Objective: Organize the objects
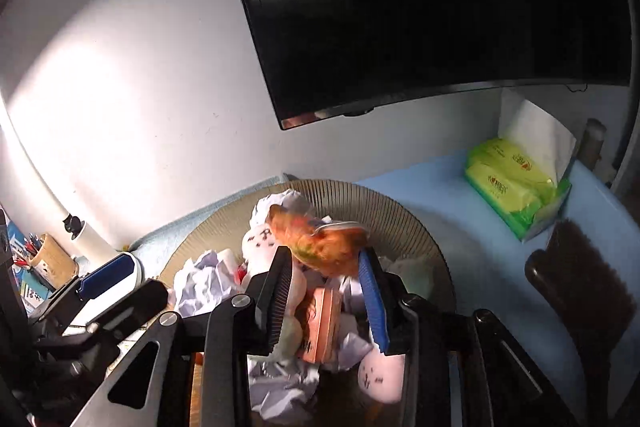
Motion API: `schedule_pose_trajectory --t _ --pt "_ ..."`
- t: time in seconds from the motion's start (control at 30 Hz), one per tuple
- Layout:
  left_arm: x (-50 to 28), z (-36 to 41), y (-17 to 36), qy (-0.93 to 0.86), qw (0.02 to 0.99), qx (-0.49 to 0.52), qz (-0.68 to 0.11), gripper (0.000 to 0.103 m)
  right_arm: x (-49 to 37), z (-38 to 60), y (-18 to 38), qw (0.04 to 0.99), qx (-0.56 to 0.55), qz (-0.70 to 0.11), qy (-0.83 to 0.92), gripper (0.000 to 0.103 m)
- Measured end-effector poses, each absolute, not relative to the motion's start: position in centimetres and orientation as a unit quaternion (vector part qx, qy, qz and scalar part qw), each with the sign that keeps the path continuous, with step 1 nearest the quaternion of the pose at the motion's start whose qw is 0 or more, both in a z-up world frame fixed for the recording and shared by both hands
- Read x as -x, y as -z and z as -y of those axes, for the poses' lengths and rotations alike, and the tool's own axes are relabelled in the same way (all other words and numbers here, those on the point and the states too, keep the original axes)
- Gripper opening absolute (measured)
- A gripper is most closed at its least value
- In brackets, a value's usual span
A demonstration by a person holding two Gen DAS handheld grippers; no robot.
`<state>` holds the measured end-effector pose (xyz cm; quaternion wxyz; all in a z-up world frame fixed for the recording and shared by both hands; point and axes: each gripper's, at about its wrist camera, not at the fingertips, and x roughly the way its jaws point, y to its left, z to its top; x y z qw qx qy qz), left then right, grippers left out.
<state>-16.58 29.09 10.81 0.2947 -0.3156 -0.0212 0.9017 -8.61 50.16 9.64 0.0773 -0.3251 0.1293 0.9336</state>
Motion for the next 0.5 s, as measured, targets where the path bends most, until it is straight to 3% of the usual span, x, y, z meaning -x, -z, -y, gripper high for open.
schedule_pose_trajectory --t 0.2,0.43,0.5 --pt "12.2 -20.9 -12.8 -0.920 0.248 0.301 0.033 0.081 5.6 -46.4 -12.5 0.077 0.307 -0.097 -0.944 0.034" --pt "6.5 -8.4 -13.2 -0.927 0.184 0.322 0.060 0.083 0.9 -37.9 -13.9 -0.006 0.298 -0.090 -0.950 0.034" --pt "5.2 -5.8 -12.2 -0.928 0.156 0.332 0.058 0.099 0.0 -34.4 -12.8 -0.029 0.310 -0.095 -0.945 0.035"
